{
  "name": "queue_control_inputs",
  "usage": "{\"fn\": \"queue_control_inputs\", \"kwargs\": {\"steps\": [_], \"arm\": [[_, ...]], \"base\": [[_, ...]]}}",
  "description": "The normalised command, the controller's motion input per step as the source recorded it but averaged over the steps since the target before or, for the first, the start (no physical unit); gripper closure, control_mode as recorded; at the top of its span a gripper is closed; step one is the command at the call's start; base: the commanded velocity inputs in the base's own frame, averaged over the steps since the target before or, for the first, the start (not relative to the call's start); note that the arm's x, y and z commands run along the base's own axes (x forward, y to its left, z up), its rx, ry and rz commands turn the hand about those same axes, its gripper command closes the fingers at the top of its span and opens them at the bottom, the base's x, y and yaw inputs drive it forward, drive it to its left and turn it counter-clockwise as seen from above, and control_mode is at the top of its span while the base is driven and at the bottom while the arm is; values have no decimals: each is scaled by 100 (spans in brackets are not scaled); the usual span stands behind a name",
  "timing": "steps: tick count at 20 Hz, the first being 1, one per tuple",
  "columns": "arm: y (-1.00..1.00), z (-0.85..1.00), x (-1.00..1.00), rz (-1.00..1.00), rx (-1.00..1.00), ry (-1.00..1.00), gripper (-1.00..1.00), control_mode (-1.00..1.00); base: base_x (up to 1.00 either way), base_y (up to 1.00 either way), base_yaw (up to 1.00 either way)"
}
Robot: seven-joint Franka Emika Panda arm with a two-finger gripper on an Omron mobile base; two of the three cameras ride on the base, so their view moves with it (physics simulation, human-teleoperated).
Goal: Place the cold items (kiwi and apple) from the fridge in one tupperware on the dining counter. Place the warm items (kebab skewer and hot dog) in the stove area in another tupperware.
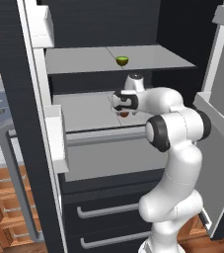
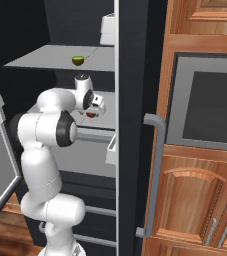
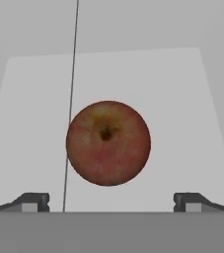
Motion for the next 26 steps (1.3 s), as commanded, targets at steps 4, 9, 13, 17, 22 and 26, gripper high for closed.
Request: {"fn": "queue_control_inputs", "kwargs": {"steps": [4, 9, 13, 17, 22, 26], "arm": [[3, -1, 34, 0, 0, 0, -100, -100], [0, -6, 26, 0, 0, 0, -100, -100], [0, -17, 14, 0, 0, 0, -100, -100], [1, -26, 1, 0, 0, 0, -100, -100], [5, -28, 2, 0, 0, 0, 100, -100], [3, -20, 0, 0, 0, 0, 100, -100]], "base": [[0, 0, 0], [0, 0, 0], [0, 0, 0], [0, 0, 0], [0, 0, 0], [0, 0, 0]]}}
